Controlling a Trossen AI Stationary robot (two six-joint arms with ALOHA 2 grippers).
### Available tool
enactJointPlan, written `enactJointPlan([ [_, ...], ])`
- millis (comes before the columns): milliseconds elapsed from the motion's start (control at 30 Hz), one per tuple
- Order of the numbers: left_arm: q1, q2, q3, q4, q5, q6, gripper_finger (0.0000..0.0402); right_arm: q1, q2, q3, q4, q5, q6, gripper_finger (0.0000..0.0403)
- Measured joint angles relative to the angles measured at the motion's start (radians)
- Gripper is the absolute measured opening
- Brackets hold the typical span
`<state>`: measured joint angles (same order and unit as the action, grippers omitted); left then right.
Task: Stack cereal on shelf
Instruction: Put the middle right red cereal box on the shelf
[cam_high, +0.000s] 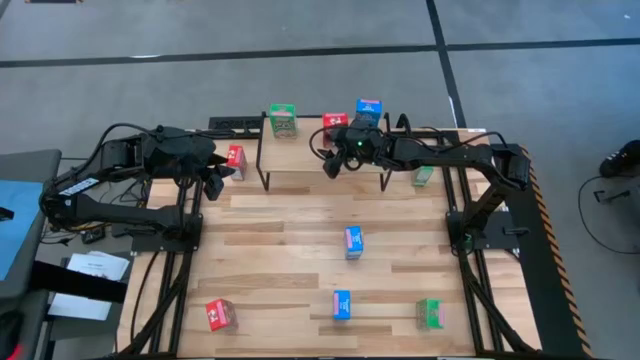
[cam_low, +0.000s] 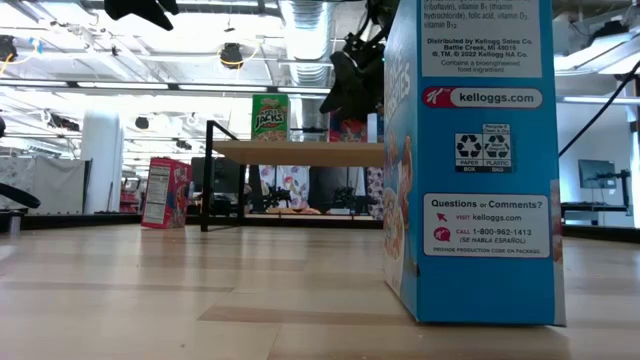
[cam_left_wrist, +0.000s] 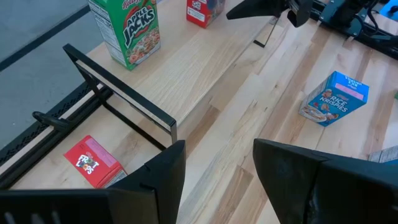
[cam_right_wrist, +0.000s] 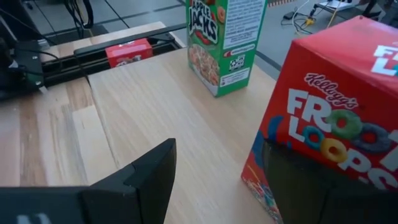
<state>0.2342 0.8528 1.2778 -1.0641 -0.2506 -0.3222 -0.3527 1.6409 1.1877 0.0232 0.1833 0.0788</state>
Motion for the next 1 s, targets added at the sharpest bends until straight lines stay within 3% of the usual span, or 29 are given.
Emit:
enactJointPlan([
  [633, 0.0, 0.0, 0.0, 0.0, 0.0, -0.001, 0.0176, 0.005, -0.005, 0.0, -0.171, 0.001, 0.0, 0.026],
  [1000, 0.0, 0.0, 0.0, 0.0, 0.0, 0.0, 0.0176, -0.031, -0.006, 0.0, -0.174, 0.002, 0.0, 0.026],
])
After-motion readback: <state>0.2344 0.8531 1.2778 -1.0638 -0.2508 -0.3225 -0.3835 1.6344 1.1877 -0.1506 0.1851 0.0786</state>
